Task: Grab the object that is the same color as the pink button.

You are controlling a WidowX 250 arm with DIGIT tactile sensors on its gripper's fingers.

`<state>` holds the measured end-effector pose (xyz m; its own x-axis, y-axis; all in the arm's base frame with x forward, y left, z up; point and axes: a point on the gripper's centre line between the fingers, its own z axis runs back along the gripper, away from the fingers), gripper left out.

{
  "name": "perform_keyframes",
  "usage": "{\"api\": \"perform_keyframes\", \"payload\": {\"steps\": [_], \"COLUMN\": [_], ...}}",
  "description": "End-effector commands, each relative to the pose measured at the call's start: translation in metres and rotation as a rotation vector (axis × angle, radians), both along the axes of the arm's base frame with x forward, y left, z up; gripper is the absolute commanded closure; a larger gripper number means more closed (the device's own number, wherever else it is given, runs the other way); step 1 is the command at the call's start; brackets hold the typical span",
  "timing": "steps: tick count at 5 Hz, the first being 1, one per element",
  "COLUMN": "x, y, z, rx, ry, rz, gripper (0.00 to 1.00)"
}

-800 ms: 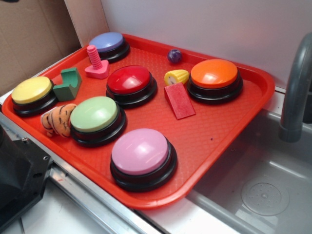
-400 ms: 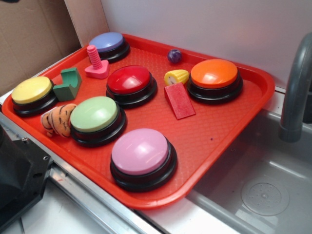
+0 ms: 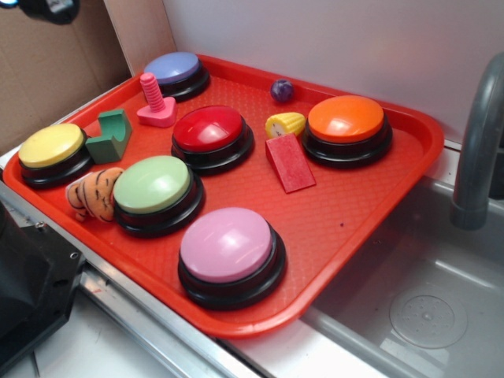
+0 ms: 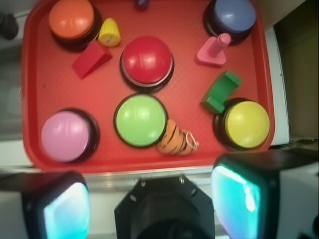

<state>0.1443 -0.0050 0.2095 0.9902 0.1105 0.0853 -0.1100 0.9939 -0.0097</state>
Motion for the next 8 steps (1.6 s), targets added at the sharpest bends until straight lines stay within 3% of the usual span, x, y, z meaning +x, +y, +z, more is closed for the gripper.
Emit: {"api": "perform_keyframes", "payload": {"steps": [1, 2, 5, 6, 8], "x": [0.041, 0.061, 0.085, 0.095, 0.108], "y": [0.036, 0.052, 0.102, 0.111, 0.128], "z": [-0.026, -0.045, -0.093, -0.108, -0.137], "rx": [0.053, 0.064, 0.097, 0.162, 0.166], "ry": [-0.04, -0.058, -0.073, -0.051, -0.045], "rz": [0.18, 0.283, 0.561, 0.654, 0.698], "gripper": [0.0, 0.0, 0.0, 0.0, 0.0]}}
